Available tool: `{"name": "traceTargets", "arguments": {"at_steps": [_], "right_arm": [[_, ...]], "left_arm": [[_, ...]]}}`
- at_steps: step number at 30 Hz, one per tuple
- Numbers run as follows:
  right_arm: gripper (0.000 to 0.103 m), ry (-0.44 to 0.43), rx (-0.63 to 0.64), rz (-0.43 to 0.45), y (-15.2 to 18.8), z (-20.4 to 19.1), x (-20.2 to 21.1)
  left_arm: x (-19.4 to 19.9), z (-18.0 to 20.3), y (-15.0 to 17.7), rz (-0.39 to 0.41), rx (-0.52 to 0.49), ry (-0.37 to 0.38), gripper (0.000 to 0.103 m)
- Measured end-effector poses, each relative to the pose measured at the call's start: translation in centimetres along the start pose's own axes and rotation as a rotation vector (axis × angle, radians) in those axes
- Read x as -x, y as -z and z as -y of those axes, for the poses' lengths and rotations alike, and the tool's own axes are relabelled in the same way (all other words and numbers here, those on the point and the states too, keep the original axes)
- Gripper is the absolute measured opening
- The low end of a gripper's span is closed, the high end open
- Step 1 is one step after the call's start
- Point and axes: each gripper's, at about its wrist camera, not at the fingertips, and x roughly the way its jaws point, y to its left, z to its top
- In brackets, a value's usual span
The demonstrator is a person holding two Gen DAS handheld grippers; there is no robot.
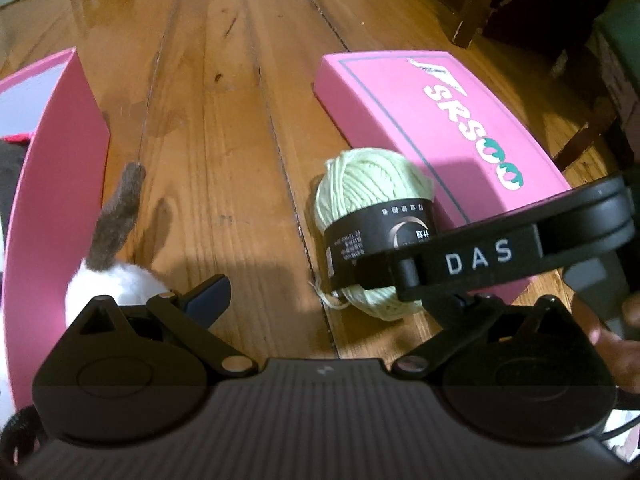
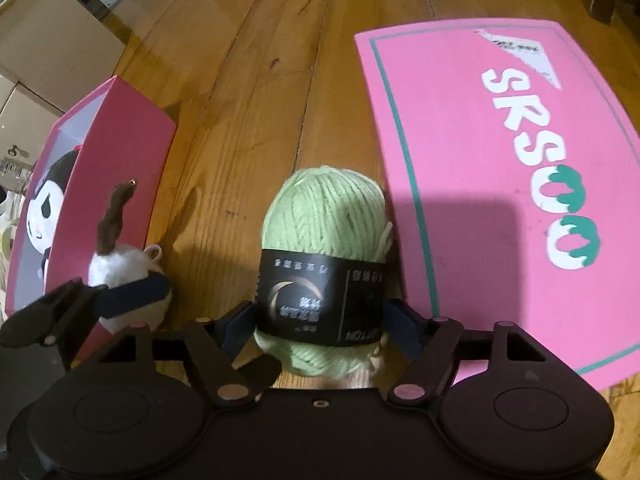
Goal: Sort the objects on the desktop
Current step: 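Lift the green yarn ball with the right tool and carry it over the box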
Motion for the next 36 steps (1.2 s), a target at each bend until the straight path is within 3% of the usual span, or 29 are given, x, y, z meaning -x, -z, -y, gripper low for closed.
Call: {"name": "traceTargets", "arguments": {"at_steps": [7,12,17,29,36], "right_arm": [[0.080,0.090,0.070,0.019,-0.9,-1.8,-1.1],[0.066,0.147,0.087,0.025,-1.2,-2.3,-1.3],[0.060,0.152,-0.003,0.058,-1.2,-0.8,-0.3],[0.060,0.030,-0.118,0.180,0.7,0.1,3.5],[0.060,-0.041,-0.155,0.252,1.9,-1.3,6.0]], "left_arm": [[-0.9,0.0,-0.2,0.006,-0.001,-0.009,0.103],[-1.2,-0.1,-0.5,0.020,0.012,0.001,0.102],[-0.2,-1.2,-0.8,0.054,0.055,0.052,0.101],[1.3,-1.4,-0.4,0.036,0.047,0.060,0.101],[5.3,-1.5,-0.3,0.101,0.025,0.051,0.101]]}}
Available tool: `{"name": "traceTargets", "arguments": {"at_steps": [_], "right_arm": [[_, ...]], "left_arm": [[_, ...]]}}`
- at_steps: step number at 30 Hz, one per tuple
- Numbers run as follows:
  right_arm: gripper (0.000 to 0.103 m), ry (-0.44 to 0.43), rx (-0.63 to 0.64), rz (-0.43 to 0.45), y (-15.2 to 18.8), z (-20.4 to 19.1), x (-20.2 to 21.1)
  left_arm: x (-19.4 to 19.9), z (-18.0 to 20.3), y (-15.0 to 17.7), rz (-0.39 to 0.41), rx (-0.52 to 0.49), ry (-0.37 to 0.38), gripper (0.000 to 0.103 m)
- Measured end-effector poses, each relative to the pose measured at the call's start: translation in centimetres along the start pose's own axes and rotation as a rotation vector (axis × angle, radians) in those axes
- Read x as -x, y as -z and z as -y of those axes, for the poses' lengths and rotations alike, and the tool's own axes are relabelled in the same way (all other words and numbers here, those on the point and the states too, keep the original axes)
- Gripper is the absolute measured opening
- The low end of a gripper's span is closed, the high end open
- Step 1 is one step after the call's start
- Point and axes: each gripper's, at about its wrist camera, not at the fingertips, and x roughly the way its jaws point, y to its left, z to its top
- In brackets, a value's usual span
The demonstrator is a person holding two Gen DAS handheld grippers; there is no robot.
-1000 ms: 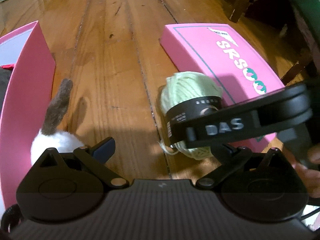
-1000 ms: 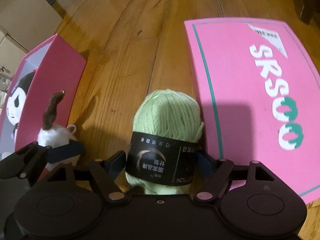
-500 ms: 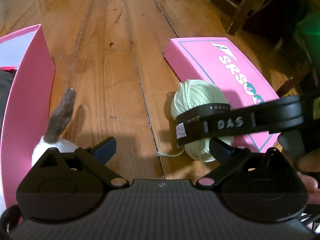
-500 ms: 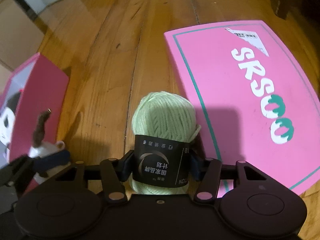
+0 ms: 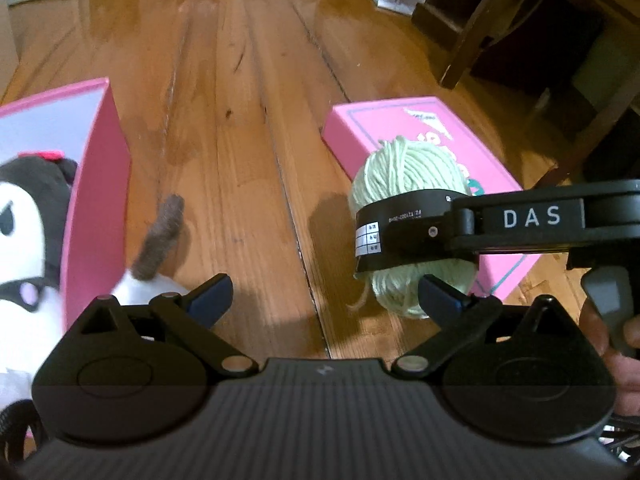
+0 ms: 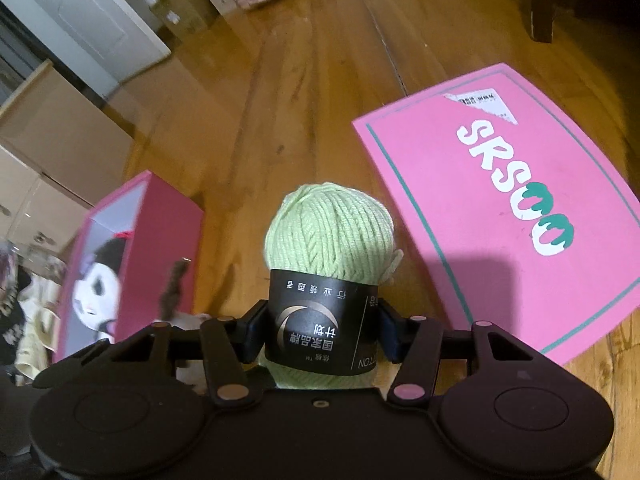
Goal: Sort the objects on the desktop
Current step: 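Lift the green yarn ball with the right tool and carry it over the box, then lower the yarn ball beside the Kuromi plush and open the right tool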
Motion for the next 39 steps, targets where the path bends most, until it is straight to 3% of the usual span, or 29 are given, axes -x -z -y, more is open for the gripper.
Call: {"name": "traceTargets", "arguments": {"at_steps": [11,17,20,23,25,28,30,35,39], "right_arm": [[0.060,-0.094,0.092,0.019,0.6,-5.3,1.6],[0.060,-0.171,0.159,-0.021,0.8,-9.8,0.6],[0.060,-0.207,0.215,-0.044,0.7,-12.7,0.2],[0.060,-0.221,0.297,-0.059,1.0,-16.0,-0.5],[0.060,-0.237,0.338,-0.076,1.3,-18.1,-0.9],[0.061,-0.266,0.395,-0.101,1.8,-20.9,-1.7],[0.061,-0.278,0.434,-0.111,2.2,-22.8,-2.1],[0.061,-0.294,0.511,-0.140,3.1,-26.5,-3.4],[0.060,-0.292,0.526,-0.167,3.8,-28.2,-5.0]], "left_arm": [[6.1,-2.7,0.5,0.058,-0.007,-0.069,0.101],[9.1,-6.2,1.8,0.028,-0.007,-0.127,0.101],[11.4,-8.1,2.3,0.026,-0.044,-0.197,0.101],[13.5,-10.5,3.0,0.054,-0.013,-0.241,0.101],[14.5,-12.2,3.7,0.067,0.033,-0.230,0.101],[15.9,-15.3,4.9,0.093,0.134,-0.137,0.101],[16.4,-17.2,5.4,0.099,0.177,-0.122,0.101],[16.7,-19.5,6.0,0.111,0.154,-0.271,0.101],[16.3,-20.9,6.4,0.094,0.164,-0.314,0.101]]}}
